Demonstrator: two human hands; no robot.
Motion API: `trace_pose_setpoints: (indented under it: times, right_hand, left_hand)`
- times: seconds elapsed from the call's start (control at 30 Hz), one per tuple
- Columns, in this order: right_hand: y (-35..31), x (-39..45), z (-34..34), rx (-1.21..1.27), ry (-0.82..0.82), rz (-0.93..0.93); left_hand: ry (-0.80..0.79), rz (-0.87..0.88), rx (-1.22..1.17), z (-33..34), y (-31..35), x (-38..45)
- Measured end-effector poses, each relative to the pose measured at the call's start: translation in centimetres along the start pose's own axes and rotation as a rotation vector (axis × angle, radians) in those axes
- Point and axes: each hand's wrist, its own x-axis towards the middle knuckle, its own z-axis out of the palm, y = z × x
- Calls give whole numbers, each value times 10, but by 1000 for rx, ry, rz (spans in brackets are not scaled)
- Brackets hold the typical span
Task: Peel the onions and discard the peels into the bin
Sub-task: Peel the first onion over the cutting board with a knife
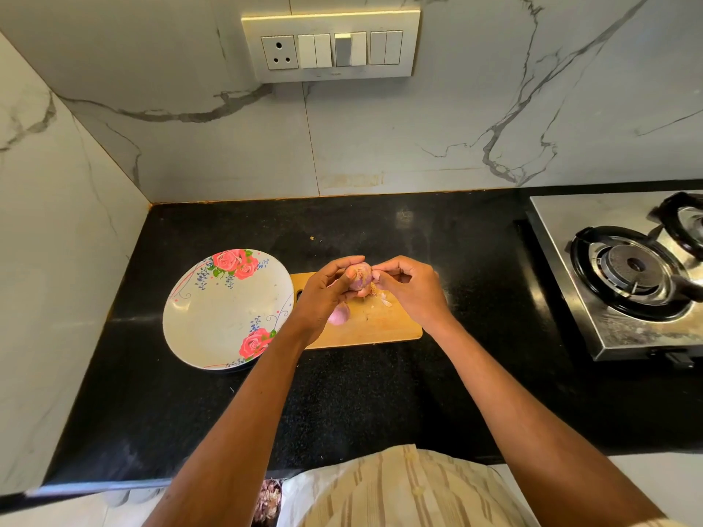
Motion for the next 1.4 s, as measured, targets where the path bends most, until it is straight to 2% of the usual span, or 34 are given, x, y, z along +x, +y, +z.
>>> trace_pose_setpoints:
  times: [0.17,0.4,0.5,0.63,0.97,1.4]
  right_hand:
    - [0,1,4,94,22,58]
    - [5,-2,7,-86,6,126]
    - [4,-2,6,-149,-45,113]
    - [4,0,10,-101,-145,82]
    - [2,0,8,-72,-2,30]
    - [-2,-4,8,27,-1,58]
  left_hand:
    - [8,-23,-49,6,0,0]
    - [85,-108,-92,4,-4,0]
    - [96,-118,-93,3,-6,1]
    - [98,-108,-90,3,-8,2]
    - [72,-69,-70,5,-6,1]
    - [65,-76,-98,5,-5,0]
